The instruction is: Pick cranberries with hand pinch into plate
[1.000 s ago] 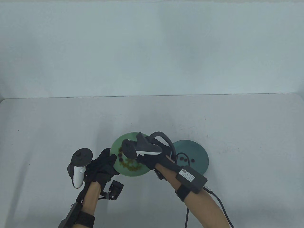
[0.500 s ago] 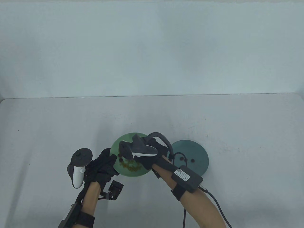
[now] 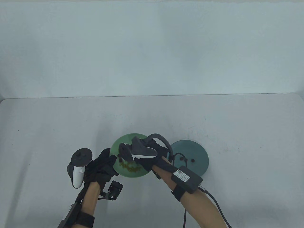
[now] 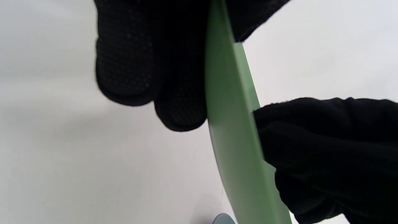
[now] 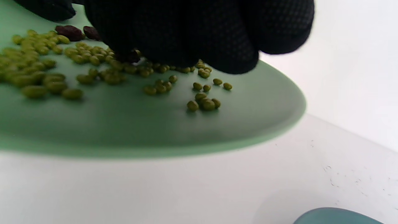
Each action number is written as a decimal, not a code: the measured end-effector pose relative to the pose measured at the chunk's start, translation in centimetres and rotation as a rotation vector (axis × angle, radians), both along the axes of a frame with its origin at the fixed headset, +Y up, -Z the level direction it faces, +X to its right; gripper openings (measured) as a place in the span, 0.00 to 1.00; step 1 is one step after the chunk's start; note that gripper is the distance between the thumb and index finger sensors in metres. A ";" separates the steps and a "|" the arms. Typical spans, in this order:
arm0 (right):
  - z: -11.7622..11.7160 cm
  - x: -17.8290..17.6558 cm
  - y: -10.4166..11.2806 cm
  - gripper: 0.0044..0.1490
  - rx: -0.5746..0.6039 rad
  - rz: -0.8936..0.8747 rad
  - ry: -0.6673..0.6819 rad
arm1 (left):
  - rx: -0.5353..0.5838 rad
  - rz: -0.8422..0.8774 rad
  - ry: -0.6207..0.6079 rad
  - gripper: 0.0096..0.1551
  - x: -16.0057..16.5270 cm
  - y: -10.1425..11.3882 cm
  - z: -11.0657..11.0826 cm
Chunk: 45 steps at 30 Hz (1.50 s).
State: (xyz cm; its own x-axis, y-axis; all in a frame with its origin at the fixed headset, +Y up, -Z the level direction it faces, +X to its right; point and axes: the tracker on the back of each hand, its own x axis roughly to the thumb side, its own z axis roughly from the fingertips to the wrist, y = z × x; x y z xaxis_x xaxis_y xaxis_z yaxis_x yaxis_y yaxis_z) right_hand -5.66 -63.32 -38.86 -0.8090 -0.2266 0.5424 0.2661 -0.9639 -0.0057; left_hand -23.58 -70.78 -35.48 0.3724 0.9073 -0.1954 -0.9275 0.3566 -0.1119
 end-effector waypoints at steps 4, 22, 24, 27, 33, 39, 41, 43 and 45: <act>0.2 -0.1 -0.1 0.29 0.001 0.000 0.013 | -0.001 0.003 0.000 0.33 0.0 0.0 0.0; 0.6 -0.5 -0.3 0.28 0.016 -0.008 0.042 | -0.002 0.015 0.008 0.33 -0.1 0.1 0.0; 0.6 -0.6 -0.4 0.29 -0.005 -0.004 0.045 | -0.002 0.016 0.007 0.33 -0.1 0.1 0.0; 0.6 -0.7 -0.4 0.30 -0.018 -0.001 0.046 | 0.000 0.007 0.004 0.33 -0.1 0.1 0.0; 0.5 -0.4 -0.1 0.29 -0.030 -0.023 0.040 | -0.004 0.014 0.003 0.33 -0.1 0.1 0.0; 0.4 0.4 1.6 0.29 -0.008 -0.071 0.022 | -0.006 0.007 0.003 0.33 -0.1 0.1 0.0; 0.4 1.0 2.4 0.29 0.013 -0.075 0.012 | -0.006 0.002 0.001 0.33 0.0 0.0 0.0; 0.4 1.8 3.3 0.29 0.025 -0.088 -0.002 | -0.006 0.000 0.000 0.33 0.0 0.0 0.0; 0.4 2.9 4.0 0.29 0.044 -0.095 -0.023 | -0.006 -0.003 -0.001 0.33 0.0 0.0 0.0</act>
